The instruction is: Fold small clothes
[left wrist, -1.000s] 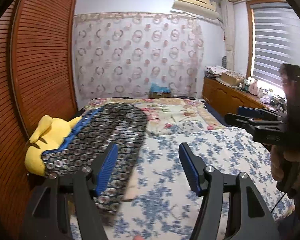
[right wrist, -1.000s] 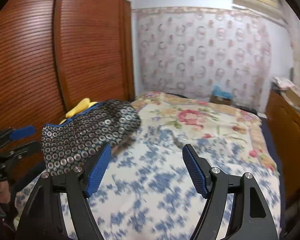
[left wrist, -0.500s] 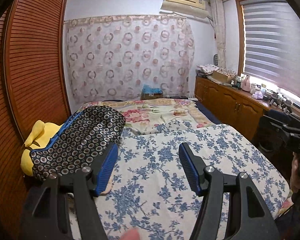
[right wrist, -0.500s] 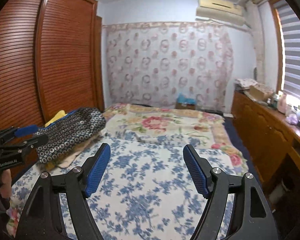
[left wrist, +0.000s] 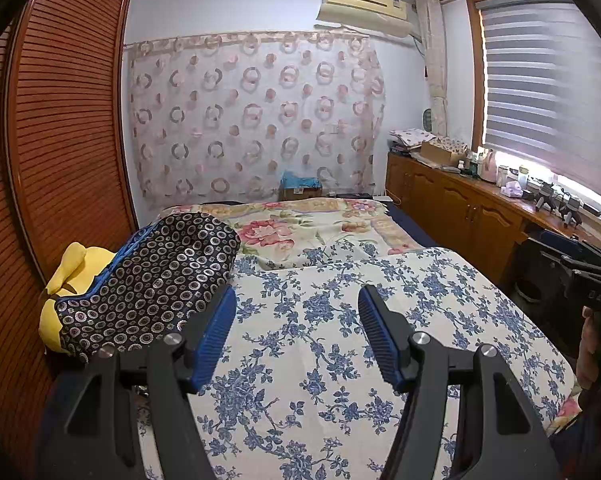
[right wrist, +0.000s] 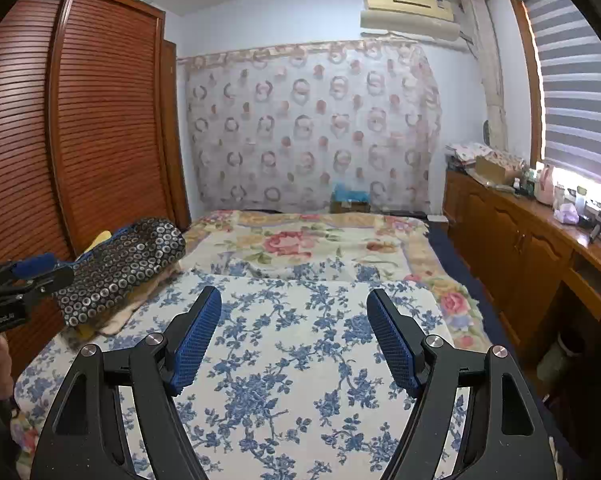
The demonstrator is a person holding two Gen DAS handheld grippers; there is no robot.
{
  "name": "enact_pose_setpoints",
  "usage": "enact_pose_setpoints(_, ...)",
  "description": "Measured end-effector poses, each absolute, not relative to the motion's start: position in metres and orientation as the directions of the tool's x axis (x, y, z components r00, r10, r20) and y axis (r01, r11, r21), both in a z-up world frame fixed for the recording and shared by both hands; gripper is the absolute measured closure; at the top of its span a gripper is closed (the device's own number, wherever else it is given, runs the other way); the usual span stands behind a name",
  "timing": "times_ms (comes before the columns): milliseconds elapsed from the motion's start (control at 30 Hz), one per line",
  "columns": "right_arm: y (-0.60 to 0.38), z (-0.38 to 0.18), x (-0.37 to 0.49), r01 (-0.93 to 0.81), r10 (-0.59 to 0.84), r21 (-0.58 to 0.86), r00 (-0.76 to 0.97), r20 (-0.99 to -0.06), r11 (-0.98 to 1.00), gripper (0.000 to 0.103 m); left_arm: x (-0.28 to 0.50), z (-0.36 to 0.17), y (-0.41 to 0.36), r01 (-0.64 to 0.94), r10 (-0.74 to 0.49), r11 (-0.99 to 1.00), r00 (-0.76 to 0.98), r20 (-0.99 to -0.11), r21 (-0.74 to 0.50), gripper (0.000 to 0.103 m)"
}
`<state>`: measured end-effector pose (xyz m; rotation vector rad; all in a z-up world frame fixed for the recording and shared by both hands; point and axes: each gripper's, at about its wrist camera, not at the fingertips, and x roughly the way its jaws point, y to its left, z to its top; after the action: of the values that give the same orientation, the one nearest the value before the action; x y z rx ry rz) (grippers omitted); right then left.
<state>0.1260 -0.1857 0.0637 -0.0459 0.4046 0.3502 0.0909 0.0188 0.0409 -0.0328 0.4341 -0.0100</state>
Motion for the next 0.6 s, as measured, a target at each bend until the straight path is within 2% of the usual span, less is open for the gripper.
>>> enact_pose_setpoints(600, -0.1881, 0.0638, 0.1236, -0.336, 0.319, 0.024, 0.865, -0.388, 0.941, 0.026, 0.0859, 0.0472, 0.0124, 0.007, -0.023, 0.999, 0.911, -0.411, -0.042, 0.039)
